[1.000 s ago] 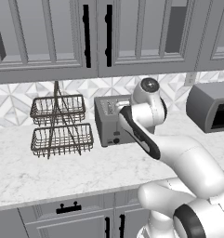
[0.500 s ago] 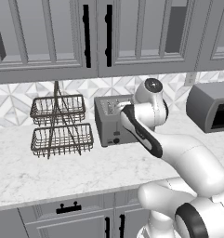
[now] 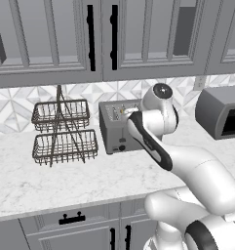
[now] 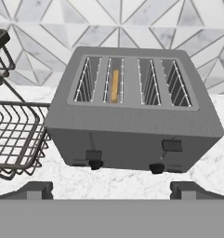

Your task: Start the toaster. Once the lever pops up, take the bread to the plate on the dining counter.

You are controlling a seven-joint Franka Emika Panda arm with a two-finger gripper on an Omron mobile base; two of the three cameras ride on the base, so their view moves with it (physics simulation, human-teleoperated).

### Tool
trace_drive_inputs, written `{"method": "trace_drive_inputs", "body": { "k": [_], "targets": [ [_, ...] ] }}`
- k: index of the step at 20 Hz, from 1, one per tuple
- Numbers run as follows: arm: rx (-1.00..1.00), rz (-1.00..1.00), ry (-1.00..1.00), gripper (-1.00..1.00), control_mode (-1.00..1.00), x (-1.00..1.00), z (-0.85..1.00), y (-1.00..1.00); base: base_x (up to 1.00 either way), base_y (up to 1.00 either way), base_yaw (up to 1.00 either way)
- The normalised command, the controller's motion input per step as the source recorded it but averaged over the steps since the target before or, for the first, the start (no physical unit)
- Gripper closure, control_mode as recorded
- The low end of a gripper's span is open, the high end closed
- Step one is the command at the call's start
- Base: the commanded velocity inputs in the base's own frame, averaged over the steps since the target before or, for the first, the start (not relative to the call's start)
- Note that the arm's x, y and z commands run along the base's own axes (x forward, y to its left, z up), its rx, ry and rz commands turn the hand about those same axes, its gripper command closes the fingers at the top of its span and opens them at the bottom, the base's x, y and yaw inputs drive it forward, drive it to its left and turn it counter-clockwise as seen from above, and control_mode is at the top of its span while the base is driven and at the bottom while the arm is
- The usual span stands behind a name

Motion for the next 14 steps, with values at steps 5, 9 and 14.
{"method": "trace_drive_inputs", "body": {
  "k": [5,9,14],
  "targets": [
    [0.0,0.0,0.0,-1.0,-1.0,0.0,0.0,0.02,0.0,0.0,0.0],
    [0.0,0.0,0.0,-1.0,-1.0,0.0,0.0,0.0,0.0,0.0,0.0],
    [0.0,0.0,0.0,-1.0,-1.0,0.0,0.0,0.0,0.0,0.0,0.0]
  ]
}}
